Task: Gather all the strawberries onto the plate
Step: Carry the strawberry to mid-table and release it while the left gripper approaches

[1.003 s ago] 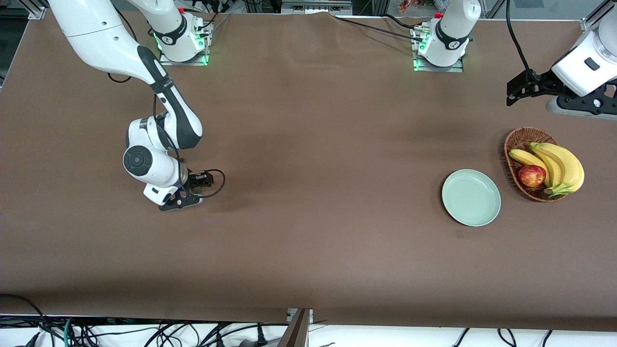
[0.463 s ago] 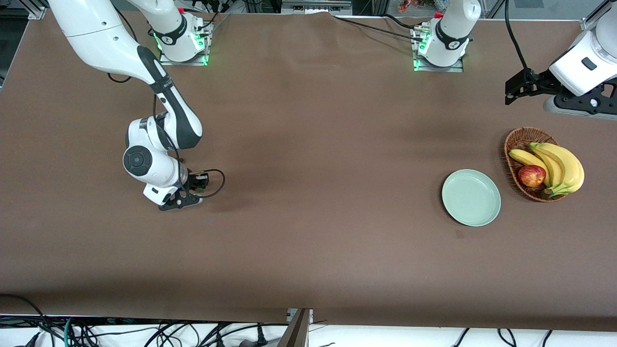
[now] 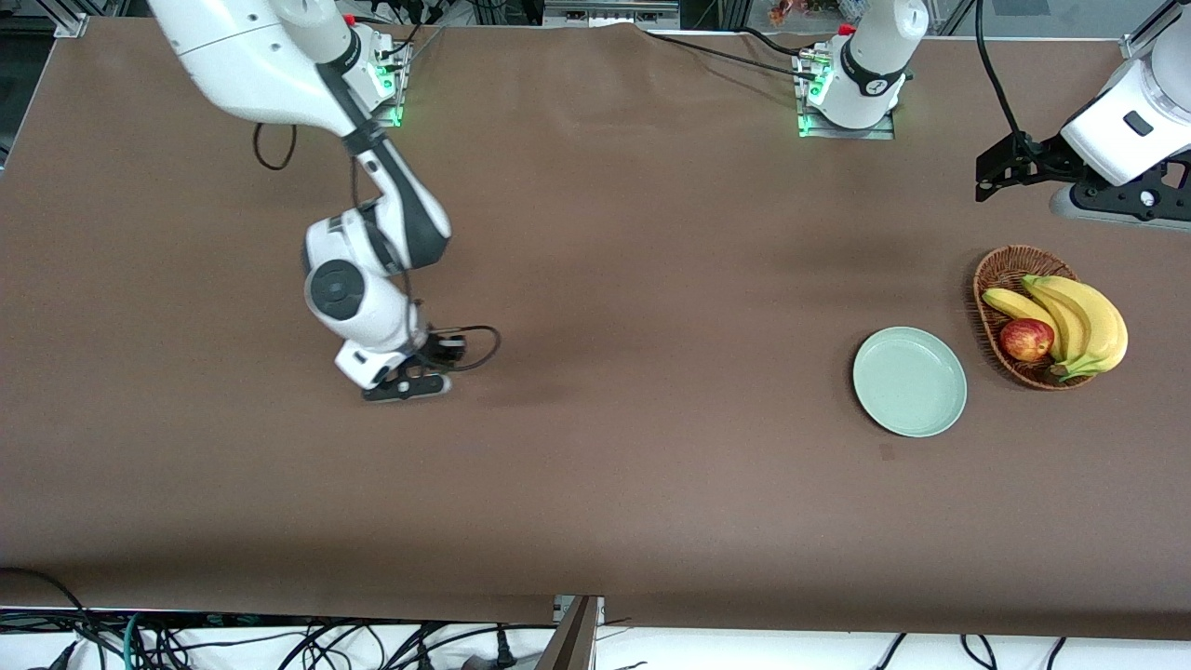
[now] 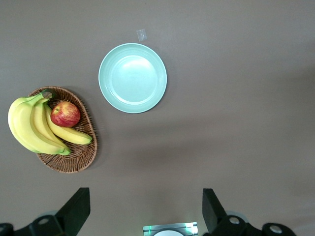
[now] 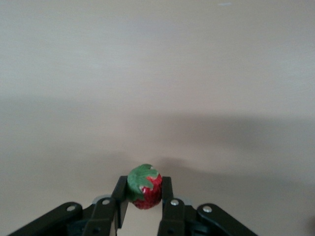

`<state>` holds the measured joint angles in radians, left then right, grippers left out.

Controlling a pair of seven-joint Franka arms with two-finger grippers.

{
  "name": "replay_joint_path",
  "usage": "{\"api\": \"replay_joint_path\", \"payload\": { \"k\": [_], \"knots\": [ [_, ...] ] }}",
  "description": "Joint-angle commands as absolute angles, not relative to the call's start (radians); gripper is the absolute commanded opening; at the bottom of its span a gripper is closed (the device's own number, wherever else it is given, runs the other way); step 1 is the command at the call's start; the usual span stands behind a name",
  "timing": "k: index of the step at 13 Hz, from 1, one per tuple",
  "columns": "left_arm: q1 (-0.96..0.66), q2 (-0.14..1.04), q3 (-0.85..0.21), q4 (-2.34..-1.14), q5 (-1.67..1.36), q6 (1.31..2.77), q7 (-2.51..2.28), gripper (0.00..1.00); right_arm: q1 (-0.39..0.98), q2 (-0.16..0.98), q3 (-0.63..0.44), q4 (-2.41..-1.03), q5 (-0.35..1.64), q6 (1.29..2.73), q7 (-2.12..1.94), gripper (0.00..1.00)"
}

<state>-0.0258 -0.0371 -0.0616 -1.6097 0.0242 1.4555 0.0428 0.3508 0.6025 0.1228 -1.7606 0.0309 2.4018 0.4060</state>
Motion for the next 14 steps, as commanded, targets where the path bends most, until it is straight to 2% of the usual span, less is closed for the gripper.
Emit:
{"api": "replay_joint_path", "payload": {
  "k": [1, 4, 7, 9, 14],
  "knots": [
    [-0.023, -0.043, -0.063, -1.598, 0.018, 1.439, 0.035, 1.00, 0.483, 0.722, 0.130, -1.562, 0.086, 2.388, 0.720, 0.00],
    [-0.023, -0.041, -0.063, -1.597, 0.018, 1.437, 0.034, 1.00, 0.622, 0.852, 0.130, -1.372, 0.097, 2.440, 0.961, 0.00],
    [-0.025, -0.041, -0.064, -1.597, 0.017, 1.433, 0.034, 1.00, 0.735, 0.955, 0.130, -1.296, 0.097, 2.665, 1.067, 0.00],
    [-0.023, -0.043, -0.063, -1.595, 0.017, 1.430, 0.035, 1.00, 0.791, 1.009, 0.130, -1.261, 0.095, 2.753, 1.133, 0.00],
    [-0.031, -0.041, -0.066, -1.595, 0.017, 1.430, 0.034, 1.00, 0.853, 1.063, 0.130, -1.200, 0.095, 2.763, 1.152, 0.01]
  ]
}}
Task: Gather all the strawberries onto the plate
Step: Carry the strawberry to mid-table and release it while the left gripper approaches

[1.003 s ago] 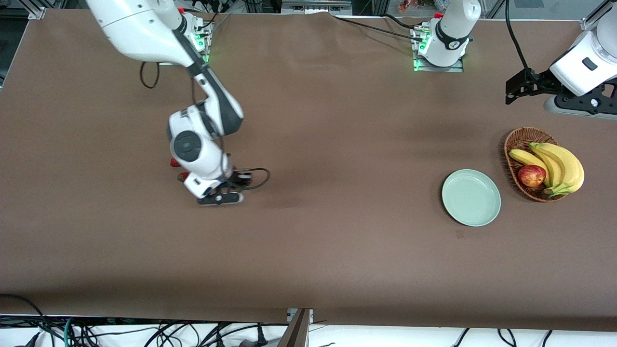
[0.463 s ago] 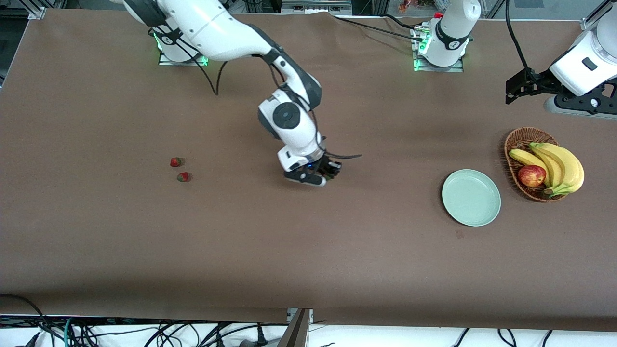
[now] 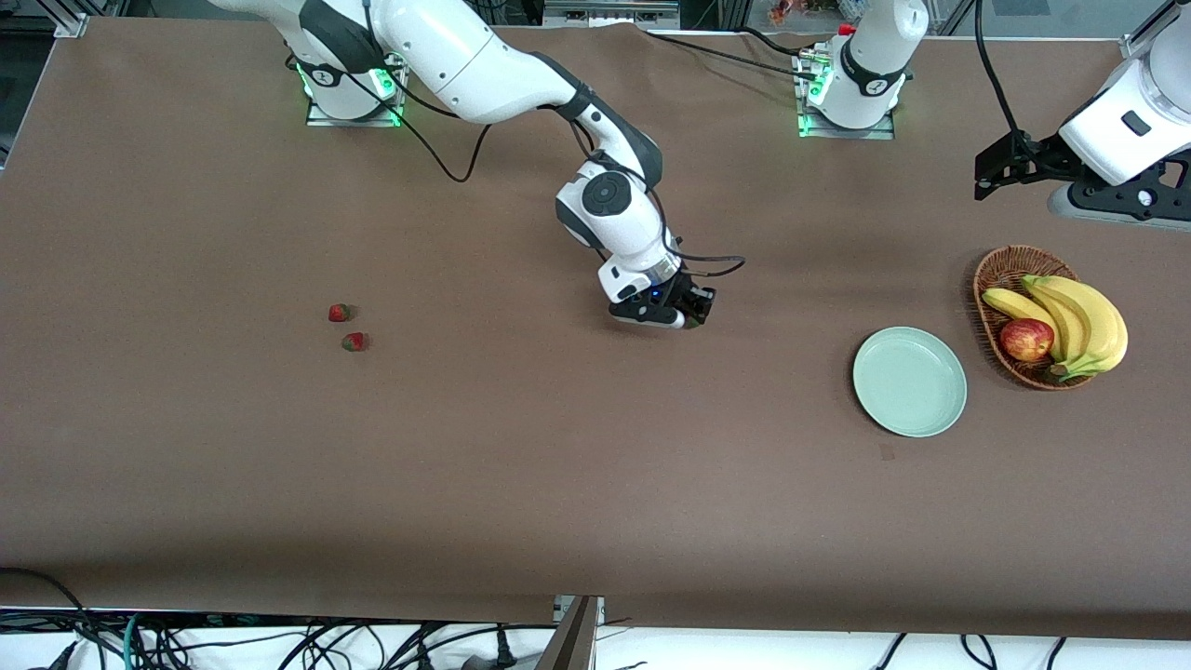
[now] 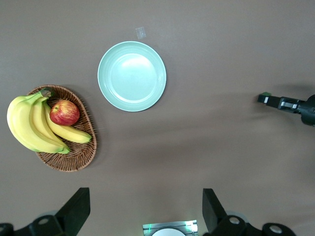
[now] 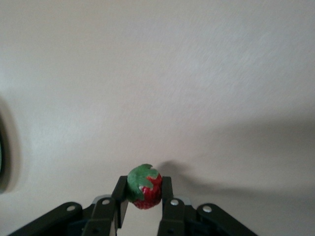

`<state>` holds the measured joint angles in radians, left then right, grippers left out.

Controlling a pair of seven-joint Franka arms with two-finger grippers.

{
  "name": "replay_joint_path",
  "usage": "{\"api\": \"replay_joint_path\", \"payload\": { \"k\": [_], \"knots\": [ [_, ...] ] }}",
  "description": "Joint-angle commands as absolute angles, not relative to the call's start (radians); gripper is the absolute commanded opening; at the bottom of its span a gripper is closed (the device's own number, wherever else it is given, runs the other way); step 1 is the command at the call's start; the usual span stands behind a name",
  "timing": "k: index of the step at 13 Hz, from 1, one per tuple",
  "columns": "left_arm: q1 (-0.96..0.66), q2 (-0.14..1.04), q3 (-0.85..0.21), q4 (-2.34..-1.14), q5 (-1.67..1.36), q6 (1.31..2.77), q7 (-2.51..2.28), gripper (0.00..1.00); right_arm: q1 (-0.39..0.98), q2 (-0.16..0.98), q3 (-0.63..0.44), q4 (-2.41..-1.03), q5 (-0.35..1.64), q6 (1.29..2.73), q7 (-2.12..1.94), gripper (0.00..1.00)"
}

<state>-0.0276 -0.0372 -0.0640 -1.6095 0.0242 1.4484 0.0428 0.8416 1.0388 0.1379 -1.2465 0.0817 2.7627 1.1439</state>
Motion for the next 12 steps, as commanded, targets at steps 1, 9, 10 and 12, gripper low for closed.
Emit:
{"api": "replay_joint_path", "payload": {
  "k": [1, 9, 10, 12],
  "knots": [
    [-0.034, -0.041, -0.069, -1.594, 0.018, 1.431, 0.034, 1.00, 0.853, 1.065, 0.130, -1.200, 0.095, 2.763, 1.151, 0.12],
    [-0.035, 0.080, -0.072, -1.595, 0.006, 1.396, 0.035, 1.00, 0.711, 0.910, 0.126, -1.201, 0.087, 2.495, 1.051, 1.00],
    [-0.038, 0.128, -0.072, -1.595, 0.000, 1.429, 0.034, 1.00, 0.680, 0.872, 0.126, -1.203, 0.087, 2.396, 1.008, 1.00],
    [-0.047, 0.224, -0.081, -1.598, -0.056, 1.559, 0.026, 1.00, 0.609, 0.809, 0.124, -1.204, 0.092, 2.227, 0.881, 1.00]
  ]
}}
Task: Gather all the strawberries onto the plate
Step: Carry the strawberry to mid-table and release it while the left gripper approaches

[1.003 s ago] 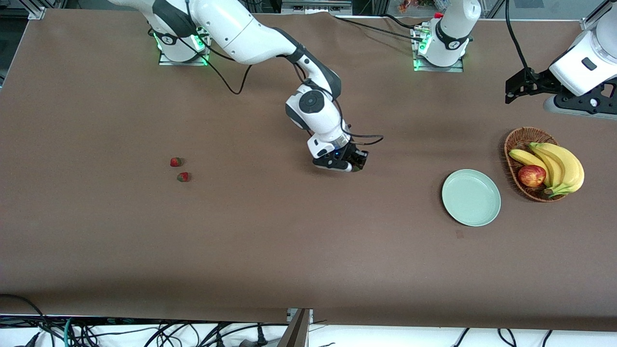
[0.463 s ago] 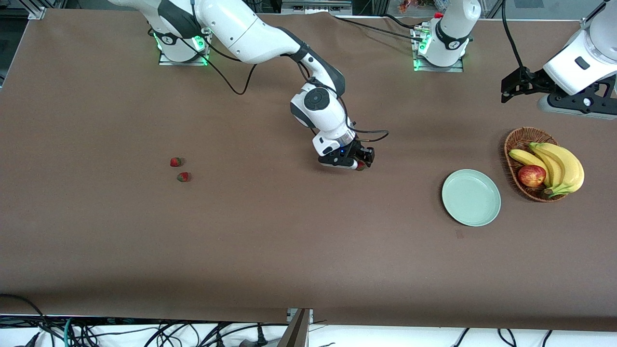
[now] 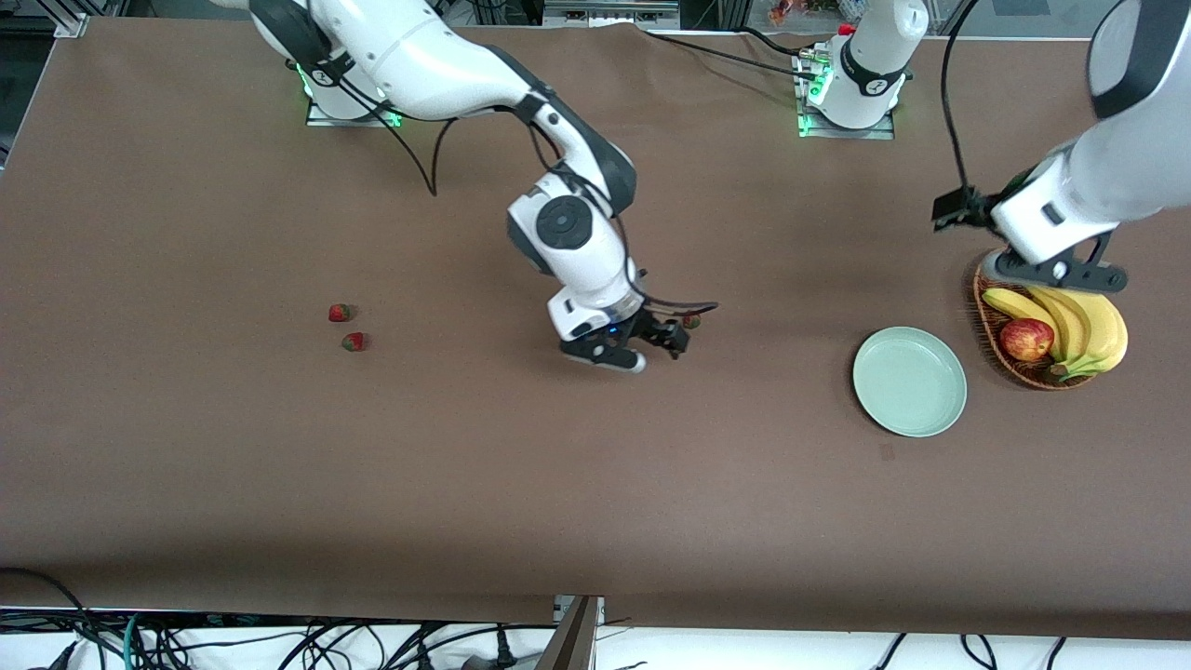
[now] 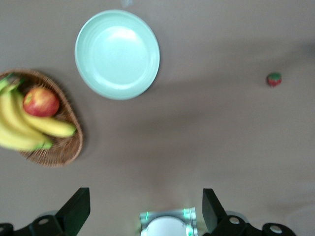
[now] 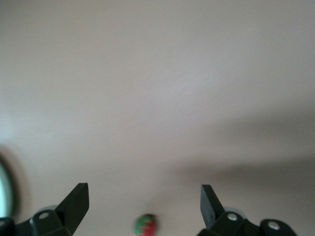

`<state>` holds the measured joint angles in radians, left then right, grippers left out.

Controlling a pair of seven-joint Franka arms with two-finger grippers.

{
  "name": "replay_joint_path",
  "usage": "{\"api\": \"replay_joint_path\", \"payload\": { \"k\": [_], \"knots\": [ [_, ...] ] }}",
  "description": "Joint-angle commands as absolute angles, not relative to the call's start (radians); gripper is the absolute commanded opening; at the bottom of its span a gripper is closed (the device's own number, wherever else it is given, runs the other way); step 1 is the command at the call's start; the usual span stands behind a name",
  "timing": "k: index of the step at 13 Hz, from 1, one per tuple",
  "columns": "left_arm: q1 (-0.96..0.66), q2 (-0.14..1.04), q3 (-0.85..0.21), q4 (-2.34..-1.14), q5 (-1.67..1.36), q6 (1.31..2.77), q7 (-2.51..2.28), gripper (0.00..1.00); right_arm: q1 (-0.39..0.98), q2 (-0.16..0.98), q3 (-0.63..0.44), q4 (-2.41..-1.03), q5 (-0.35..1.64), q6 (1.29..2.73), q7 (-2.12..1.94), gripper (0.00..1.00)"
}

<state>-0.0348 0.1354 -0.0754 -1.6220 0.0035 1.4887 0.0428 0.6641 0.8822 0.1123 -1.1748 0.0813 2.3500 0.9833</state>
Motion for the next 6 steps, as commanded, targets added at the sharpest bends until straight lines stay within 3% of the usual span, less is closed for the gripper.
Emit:
{"api": "replay_joint_path", "payload": {
  "k": [1, 6],
  "knots": [
    [-0.052, 0.248, -0.083, -1.603, -0.122, 1.593, 0.018, 1.00, 0.568, 0.786, 0.124, -1.206, 0.091, 2.133, 0.792, 1.00],
    [-0.245, 0.403, -0.091, -1.638, -0.144, 1.880, -0.323, 1.00, 0.336, 0.726, 0.121, -1.206, 0.081, 1.745, 0.340, 1.00]
  ]
}}
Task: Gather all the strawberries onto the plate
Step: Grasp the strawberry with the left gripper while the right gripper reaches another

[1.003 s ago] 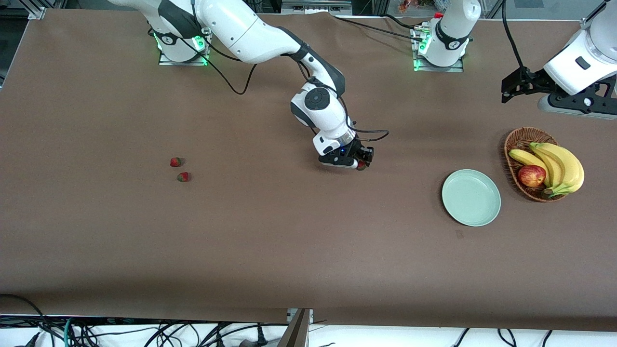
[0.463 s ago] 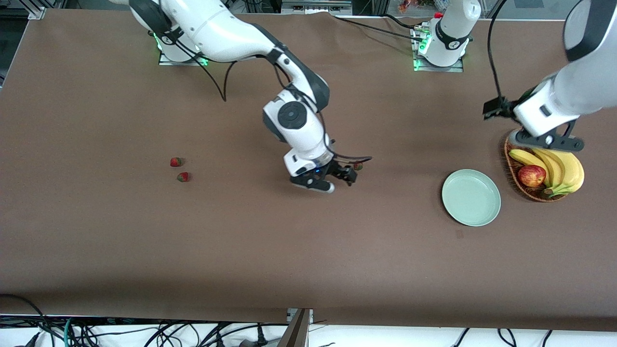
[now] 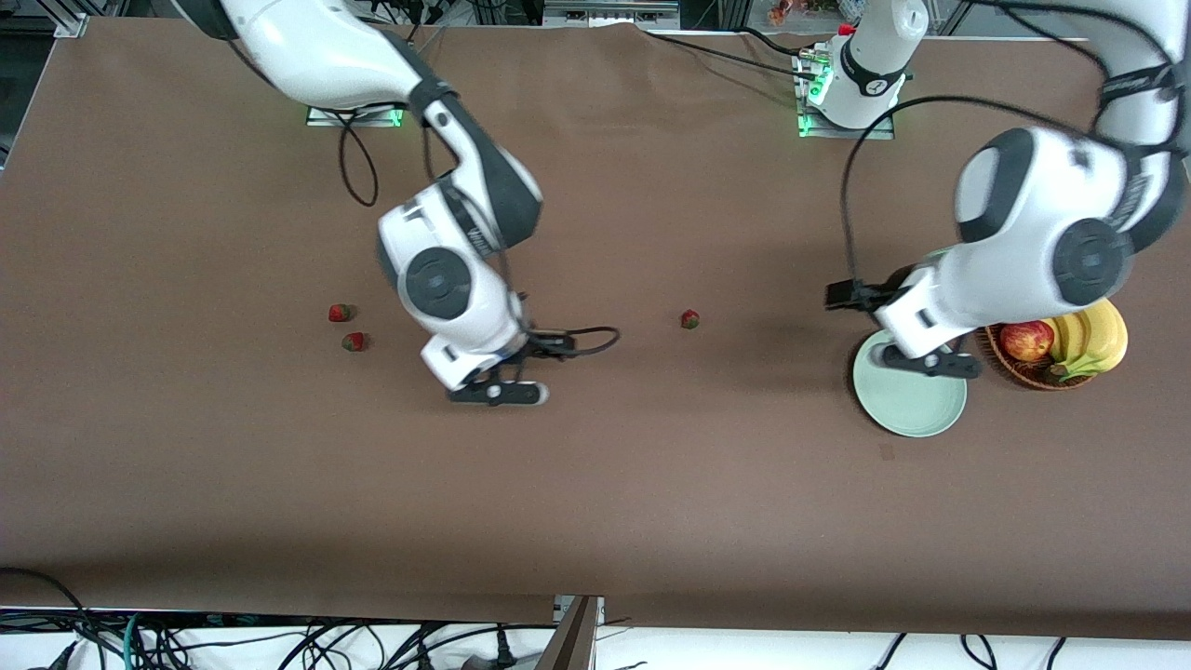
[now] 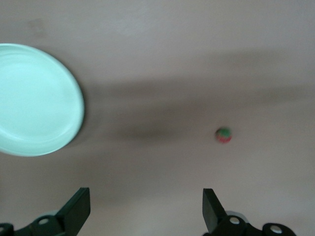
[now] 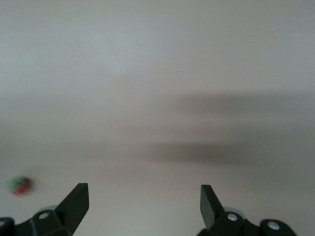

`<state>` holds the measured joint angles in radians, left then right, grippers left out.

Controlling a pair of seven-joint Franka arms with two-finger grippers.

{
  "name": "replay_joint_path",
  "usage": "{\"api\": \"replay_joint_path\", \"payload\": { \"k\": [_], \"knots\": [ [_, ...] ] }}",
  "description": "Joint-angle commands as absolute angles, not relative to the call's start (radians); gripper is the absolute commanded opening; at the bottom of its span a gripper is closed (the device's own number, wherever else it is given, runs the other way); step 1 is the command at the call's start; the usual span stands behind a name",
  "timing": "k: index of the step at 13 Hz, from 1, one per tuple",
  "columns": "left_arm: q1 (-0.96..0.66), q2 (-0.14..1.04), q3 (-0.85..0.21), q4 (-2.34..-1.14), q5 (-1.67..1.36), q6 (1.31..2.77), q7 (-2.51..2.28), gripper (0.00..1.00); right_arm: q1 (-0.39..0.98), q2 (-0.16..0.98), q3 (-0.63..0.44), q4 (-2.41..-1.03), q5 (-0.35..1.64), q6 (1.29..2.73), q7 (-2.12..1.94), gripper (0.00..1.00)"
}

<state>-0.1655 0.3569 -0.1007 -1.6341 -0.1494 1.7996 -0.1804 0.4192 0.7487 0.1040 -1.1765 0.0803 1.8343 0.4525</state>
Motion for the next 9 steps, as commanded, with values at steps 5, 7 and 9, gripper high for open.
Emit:
{"api": "replay_joint_path", "payload": {
  "k": [5, 7, 9],
  "knots": [
    [-0.366, 0.529, -0.094, -1.739, -0.078, 2.097, -0.518, 1.00, 0.247, 0.724, 0.017, -1.265, 0.055, 1.641, 0.117, 1.00],
    [-0.419, 0.505, -0.094, -1.874, -0.078, 2.266, -0.598, 1.00, 0.245, 0.724, -0.024, -1.296, 0.055, 1.654, 0.052, 1.00],
    [-0.477, 0.515, -0.091, -1.923, -0.077, 2.365, -0.661, 1.00, 0.247, 0.723, -0.031, -1.328, 0.054, 1.670, 0.048, 1.00]
  ]
}}
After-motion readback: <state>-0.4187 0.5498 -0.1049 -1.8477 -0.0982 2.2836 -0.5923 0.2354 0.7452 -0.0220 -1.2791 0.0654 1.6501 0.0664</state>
